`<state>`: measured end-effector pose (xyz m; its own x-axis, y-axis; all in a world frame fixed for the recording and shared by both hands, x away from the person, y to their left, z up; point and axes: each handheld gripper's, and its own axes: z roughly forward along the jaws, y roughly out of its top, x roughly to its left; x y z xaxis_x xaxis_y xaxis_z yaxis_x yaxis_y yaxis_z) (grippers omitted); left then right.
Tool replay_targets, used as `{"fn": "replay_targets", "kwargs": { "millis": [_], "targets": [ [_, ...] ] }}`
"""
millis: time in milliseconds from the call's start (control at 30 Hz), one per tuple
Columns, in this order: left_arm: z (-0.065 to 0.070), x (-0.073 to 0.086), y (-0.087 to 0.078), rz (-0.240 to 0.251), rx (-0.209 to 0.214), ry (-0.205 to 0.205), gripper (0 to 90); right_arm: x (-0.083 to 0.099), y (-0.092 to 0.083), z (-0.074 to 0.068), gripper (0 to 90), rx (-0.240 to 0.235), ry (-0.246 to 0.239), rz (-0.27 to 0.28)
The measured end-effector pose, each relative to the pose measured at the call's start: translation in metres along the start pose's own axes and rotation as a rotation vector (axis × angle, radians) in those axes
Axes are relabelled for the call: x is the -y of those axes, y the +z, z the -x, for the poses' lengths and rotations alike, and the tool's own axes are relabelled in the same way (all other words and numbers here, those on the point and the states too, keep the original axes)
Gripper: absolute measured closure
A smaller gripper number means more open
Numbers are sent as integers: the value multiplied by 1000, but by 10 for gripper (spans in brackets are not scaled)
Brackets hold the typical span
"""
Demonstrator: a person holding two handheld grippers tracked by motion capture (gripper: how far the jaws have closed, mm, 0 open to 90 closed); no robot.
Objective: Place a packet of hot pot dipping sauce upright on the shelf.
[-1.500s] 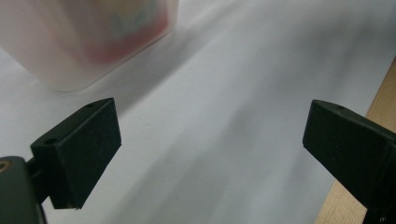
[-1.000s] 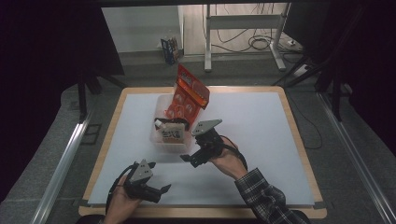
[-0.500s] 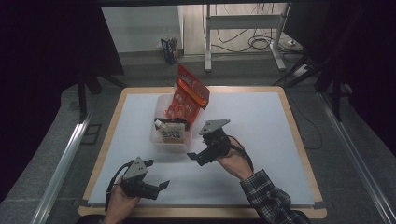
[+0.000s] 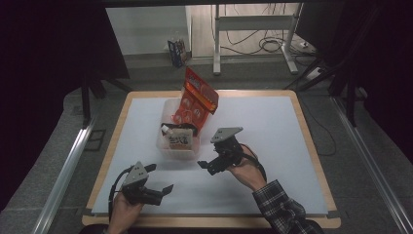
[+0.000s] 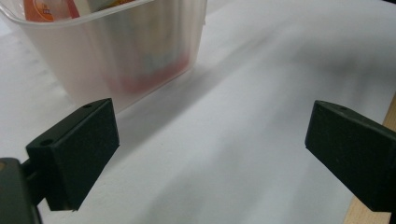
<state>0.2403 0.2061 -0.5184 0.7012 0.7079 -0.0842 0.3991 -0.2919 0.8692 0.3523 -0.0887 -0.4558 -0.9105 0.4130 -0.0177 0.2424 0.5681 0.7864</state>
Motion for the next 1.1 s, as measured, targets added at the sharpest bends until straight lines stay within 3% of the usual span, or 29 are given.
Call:
{"fn": "replay_targets", "kwargs": {
  "millis": [133,367,800,1100],
  "targets": [
    [-2,0,-2,20,12,-19,29,1,-3,-3,0,2,-9,10],
    [-2,0,-2,14,18,-34,28,5,-4,-5,0,4,-17,10],
    [2,-1,1,-9,19,9,23,12,-12,-5,0,16,-7,22],
    [3,-1,1,-17,9,16,20,18,-15,-5,0,24,-1,16]
  ]
}}
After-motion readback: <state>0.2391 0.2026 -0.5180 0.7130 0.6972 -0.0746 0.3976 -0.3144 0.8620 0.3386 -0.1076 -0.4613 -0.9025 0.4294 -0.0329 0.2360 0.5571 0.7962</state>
